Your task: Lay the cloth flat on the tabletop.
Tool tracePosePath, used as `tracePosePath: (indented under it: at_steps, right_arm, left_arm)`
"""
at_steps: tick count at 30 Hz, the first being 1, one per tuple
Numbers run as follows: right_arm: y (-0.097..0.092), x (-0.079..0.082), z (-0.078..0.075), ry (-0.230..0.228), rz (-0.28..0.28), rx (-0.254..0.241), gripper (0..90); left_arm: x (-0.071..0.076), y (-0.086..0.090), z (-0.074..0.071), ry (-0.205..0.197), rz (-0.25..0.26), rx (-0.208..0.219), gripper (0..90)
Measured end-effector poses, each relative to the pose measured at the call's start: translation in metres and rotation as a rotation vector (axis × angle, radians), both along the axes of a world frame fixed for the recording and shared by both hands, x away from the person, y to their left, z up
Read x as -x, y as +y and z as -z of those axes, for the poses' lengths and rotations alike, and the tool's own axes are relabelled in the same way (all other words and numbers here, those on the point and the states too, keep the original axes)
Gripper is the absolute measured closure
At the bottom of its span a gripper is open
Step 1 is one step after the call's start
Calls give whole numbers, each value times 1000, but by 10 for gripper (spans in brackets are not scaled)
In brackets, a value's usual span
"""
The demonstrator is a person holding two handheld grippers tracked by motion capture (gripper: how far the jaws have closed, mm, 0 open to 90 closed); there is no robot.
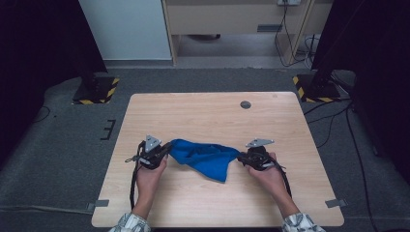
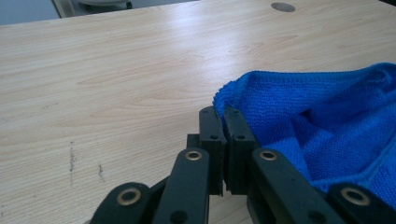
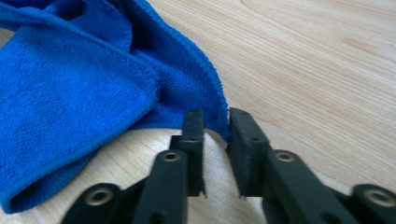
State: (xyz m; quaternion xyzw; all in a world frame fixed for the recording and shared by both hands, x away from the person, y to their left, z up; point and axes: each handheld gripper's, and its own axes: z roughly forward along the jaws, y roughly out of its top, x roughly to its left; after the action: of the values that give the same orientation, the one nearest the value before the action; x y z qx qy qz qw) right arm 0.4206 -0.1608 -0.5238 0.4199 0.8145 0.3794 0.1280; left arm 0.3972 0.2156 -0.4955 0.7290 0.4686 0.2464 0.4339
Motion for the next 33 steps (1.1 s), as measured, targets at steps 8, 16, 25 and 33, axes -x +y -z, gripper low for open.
tracePosePath:
  at_steps: [8,16,25,33]
  right_arm:
    - [-7,-2,-2,-24,72,-13,376]
    - [-15,-4,-9,-61,62,-95,350]
    - [6,-7,2,-56,25,-52,534]
    - [9,-7,4,-42,13,-74,739]
  left_arm:
    - [1,0,-1,-6,1,2,875]
    - [2,1,-2,-8,-2,1,874]
    - [1,4,-2,-8,-12,6,874]
    - [1,4,-2,-10,-16,2,874]
